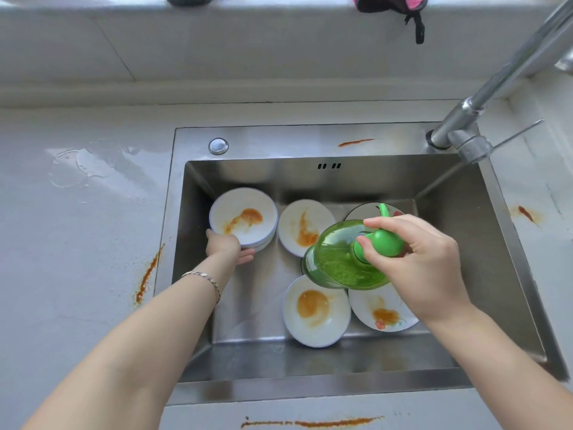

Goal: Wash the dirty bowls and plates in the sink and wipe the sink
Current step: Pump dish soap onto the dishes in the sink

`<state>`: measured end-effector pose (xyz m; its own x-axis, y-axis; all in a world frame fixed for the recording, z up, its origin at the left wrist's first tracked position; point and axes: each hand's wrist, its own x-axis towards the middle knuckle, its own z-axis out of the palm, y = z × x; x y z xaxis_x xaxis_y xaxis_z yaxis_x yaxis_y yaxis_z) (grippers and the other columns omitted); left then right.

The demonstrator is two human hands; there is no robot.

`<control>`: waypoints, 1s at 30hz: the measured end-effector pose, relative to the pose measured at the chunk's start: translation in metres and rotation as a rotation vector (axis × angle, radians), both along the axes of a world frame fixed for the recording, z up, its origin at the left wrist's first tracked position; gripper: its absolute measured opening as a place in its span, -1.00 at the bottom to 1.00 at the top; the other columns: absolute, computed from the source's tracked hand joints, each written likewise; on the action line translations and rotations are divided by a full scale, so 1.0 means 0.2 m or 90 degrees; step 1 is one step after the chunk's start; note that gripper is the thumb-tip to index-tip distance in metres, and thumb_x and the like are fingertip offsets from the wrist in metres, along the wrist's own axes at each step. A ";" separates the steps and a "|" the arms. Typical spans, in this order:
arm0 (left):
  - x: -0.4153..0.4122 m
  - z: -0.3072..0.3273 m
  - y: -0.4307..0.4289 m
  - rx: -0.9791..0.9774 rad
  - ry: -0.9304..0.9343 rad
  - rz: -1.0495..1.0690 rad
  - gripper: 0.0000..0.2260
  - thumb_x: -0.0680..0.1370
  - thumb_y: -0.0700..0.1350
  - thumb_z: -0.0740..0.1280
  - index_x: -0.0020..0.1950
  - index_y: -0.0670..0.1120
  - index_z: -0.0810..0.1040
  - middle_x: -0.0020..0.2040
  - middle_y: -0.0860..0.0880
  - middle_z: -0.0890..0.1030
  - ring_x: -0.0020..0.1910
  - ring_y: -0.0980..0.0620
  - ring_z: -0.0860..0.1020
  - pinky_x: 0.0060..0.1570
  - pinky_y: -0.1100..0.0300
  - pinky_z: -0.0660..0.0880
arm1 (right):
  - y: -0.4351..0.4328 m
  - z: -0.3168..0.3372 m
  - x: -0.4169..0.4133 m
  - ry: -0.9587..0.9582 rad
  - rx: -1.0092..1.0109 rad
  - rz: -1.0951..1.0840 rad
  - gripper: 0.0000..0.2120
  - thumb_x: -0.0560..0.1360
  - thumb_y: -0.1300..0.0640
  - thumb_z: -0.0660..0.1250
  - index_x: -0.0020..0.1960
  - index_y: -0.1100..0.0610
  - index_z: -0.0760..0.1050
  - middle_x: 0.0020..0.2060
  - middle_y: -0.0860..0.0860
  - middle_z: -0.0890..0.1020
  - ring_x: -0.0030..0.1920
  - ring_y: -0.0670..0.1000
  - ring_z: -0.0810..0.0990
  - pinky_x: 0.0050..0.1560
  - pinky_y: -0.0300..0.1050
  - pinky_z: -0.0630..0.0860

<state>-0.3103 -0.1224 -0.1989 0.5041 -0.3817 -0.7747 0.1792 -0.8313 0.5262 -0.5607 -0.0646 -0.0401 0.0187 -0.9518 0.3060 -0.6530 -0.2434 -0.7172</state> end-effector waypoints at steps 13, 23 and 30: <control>0.19 0.43 0.43 0.039 -0.089 -0.492 -0.50 0.51 -0.35 -0.01 0.36 0.07 0.20 -0.01 -0.21 0.56 -0.42 -0.11 0.64 -0.46 0.09 0.59 | 0.03 0.04 0.04 -0.027 0.004 0.037 -0.81 0.30 0.19 0.45 -0.09 0.18 0.65 -0.28 -0.09 0.54 -0.21 -0.19 0.49 -0.17 -0.28 0.47; 0.11 0.07 0.61 0.213 -0.096 -0.474 -0.62 0.57 -0.10 -0.02 0.39 -0.03 0.21 -0.23 -0.29 0.52 -0.63 -0.11 0.49 -0.61 0.23 0.43 | 0.05 0.01 0.02 -0.030 0.022 0.036 -0.82 0.30 0.17 0.45 -0.11 0.17 0.64 -0.29 -0.08 0.57 -0.21 -0.18 0.52 -0.16 -0.27 0.49; 0.11 -0.01 0.66 0.226 -0.021 -0.358 -0.57 0.60 -0.28 0.05 0.45 0.00 0.20 -0.13 -0.19 0.52 -0.39 -0.14 0.59 -0.61 0.20 0.50 | 0.05 0.01 0.03 -0.029 0.029 0.044 -0.82 0.29 0.17 0.46 -0.12 0.17 0.65 -0.28 -0.13 0.55 -0.22 -0.18 0.51 -0.17 -0.30 0.48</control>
